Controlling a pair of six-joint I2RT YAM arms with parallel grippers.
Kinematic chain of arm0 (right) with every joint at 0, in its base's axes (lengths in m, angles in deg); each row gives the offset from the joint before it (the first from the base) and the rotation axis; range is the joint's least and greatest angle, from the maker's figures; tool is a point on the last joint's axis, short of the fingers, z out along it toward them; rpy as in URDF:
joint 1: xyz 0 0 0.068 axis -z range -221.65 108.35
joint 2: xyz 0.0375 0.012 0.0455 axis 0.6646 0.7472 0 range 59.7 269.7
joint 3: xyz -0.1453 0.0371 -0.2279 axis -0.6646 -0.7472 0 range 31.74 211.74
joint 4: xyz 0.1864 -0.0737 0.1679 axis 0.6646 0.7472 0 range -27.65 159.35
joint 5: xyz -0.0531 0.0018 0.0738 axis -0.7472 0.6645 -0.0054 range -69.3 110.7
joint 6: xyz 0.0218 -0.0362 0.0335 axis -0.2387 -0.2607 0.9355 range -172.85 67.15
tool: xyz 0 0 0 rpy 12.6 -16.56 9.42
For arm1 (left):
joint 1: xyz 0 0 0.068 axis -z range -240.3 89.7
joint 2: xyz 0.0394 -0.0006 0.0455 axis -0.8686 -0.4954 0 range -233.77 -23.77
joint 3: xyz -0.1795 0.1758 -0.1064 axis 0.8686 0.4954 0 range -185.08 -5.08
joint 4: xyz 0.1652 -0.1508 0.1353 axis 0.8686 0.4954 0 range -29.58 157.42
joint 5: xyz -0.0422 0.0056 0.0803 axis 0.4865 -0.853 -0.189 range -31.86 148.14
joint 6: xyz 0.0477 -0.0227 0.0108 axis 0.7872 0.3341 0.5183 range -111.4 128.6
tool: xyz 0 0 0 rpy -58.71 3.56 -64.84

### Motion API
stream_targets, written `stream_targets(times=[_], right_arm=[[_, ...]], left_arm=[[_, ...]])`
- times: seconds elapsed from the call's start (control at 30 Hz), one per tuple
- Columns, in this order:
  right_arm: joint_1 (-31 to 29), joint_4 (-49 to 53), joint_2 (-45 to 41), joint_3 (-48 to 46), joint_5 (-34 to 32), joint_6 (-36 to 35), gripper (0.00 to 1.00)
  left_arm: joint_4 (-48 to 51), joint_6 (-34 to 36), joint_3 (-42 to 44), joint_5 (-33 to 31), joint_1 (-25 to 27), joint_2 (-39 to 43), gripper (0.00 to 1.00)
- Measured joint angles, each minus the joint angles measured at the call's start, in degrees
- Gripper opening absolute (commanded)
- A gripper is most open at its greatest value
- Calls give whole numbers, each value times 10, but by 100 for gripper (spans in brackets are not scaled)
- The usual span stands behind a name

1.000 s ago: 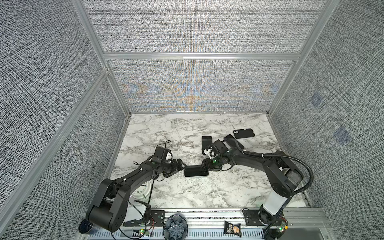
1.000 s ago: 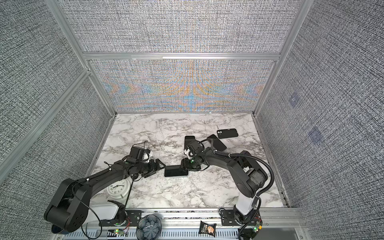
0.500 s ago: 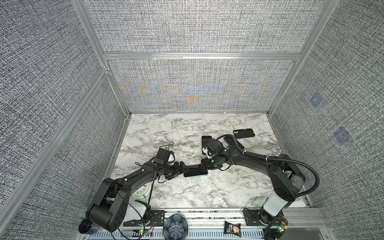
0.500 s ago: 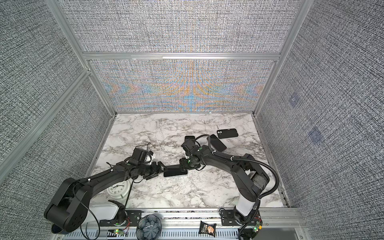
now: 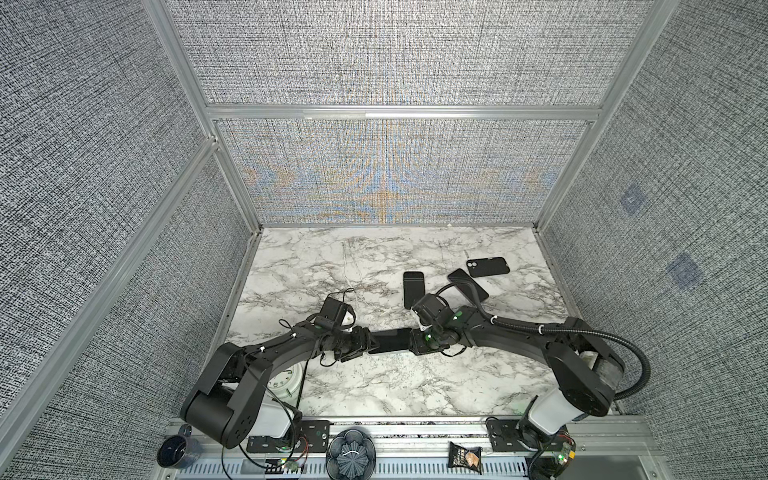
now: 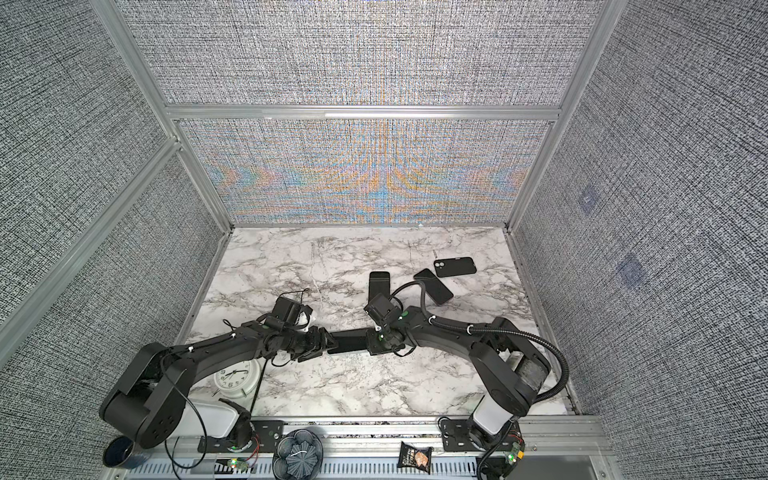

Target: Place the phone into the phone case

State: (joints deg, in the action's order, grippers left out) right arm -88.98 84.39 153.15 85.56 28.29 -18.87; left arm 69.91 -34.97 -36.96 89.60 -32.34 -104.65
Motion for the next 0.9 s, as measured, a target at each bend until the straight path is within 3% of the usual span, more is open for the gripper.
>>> stream_targets(times=[0.9], right_arm=[[17,-44,21,-11,25,5,23]], left_arm=[[-39,-2,-8,9,0,-33,61]])
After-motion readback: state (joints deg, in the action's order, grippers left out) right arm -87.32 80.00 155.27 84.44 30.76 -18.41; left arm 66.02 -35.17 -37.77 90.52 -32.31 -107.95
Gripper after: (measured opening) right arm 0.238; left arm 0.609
